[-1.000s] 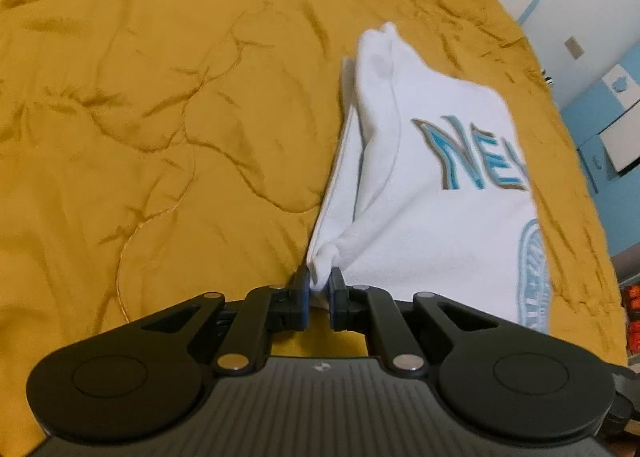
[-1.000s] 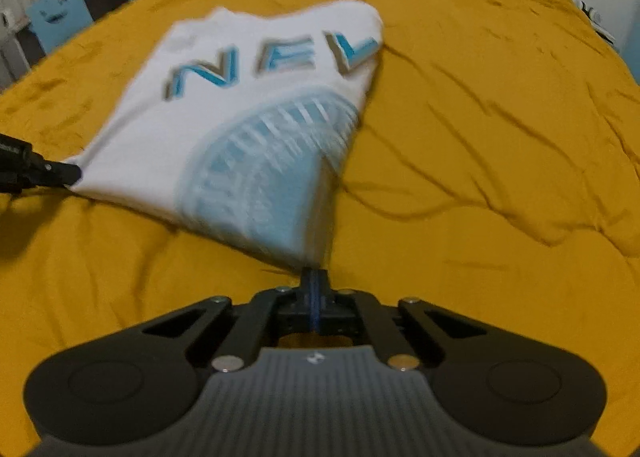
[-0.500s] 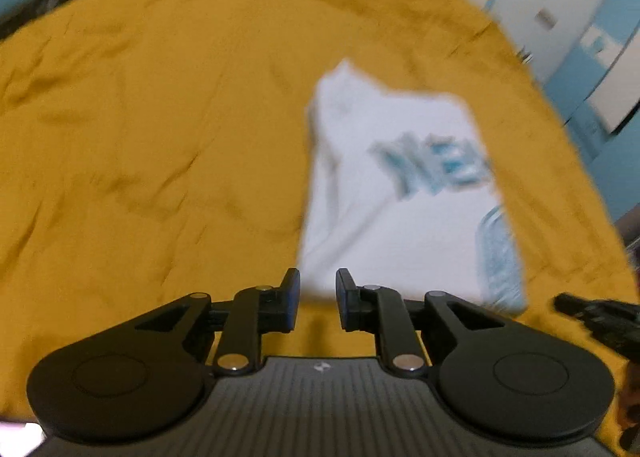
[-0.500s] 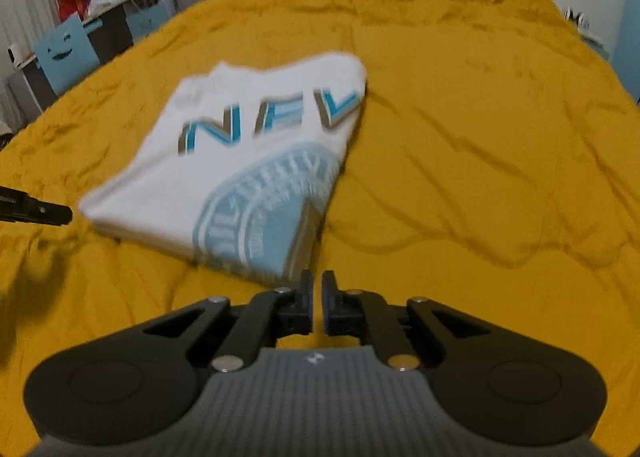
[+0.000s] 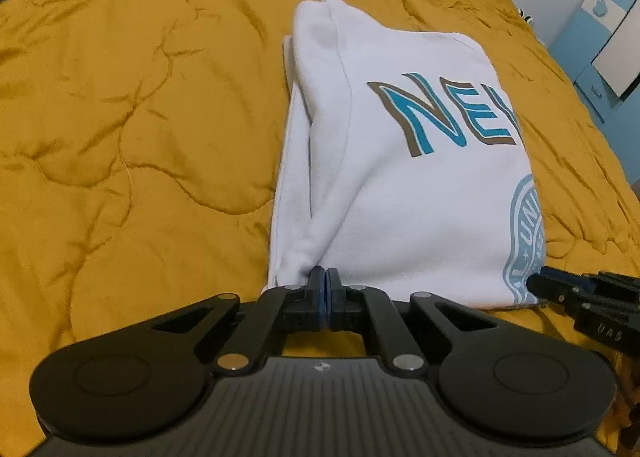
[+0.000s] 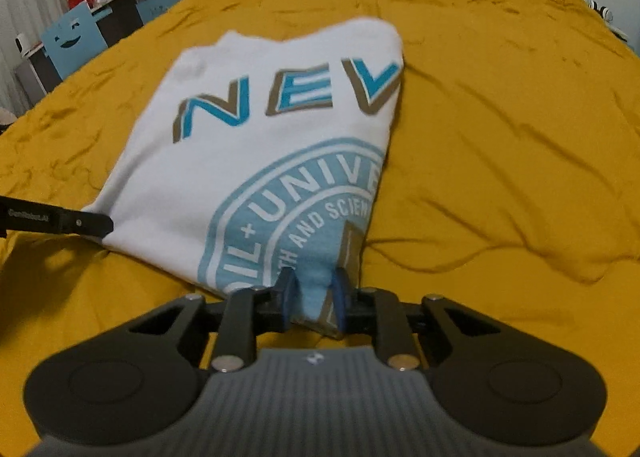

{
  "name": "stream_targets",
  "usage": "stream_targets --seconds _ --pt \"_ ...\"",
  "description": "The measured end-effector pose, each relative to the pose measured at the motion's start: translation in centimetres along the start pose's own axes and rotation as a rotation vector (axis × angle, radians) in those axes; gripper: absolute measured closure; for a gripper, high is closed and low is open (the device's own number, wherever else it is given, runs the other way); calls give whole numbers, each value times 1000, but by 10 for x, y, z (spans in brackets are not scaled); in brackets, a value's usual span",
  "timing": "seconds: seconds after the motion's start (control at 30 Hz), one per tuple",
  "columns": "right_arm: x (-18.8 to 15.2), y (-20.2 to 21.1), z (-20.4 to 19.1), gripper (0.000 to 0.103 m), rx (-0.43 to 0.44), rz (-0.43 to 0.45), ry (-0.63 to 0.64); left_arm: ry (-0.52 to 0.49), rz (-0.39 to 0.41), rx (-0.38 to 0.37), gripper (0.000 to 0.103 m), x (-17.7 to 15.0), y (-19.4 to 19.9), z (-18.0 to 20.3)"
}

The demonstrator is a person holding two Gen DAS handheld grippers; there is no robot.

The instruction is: Fold small clothes

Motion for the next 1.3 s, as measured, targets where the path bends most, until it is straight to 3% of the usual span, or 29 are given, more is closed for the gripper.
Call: stream_targets --seconds 0.27,0.3,0.37,0.5,0.57,0.63,0.67,0.9,1.13,1.3 --pt "8 2 9 90 25 -23 -65 -10 19 12 94 7 14 6" --pt "10 6 10 89 32 -24 -71 -15 39 5 90 11 22 9" --pt "19 15 13 81 52 -20 -94 -16 85 -31 66 21 36 13" --pt "41 35 21 61 100 47 -167 10 173 -93 47 47 53 8" --pt "52 39 30 47 117 70 -216 53 211 -119 30 62 54 -1" --pt "60 37 39 40 128 82 -250 116 263 -154 21 76 51 -16" --pt "64 34 45 36 130 86 -267 146 275 -166 19 82 46 -21" --pt "83 2 84 35 200 100 -457 354 235 -322 17 107 -12 -54" --pt "105 -40 108 35 268 114 -560 435 171 -442 17 127 -68 -62" --pt "120 -77 122 37 328 99 -628 430 146 -471 17 149 -95 -62"
Point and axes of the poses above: each gripper's, at about its wrist camera, not at the fingertips, and y roughly against the way its jaws point, z to its right, x to its top, the point moved 7 cm from there along -y, roughly the way its jaws point, and after that the axes turned 1 degree about z, right-handed, at the moved point
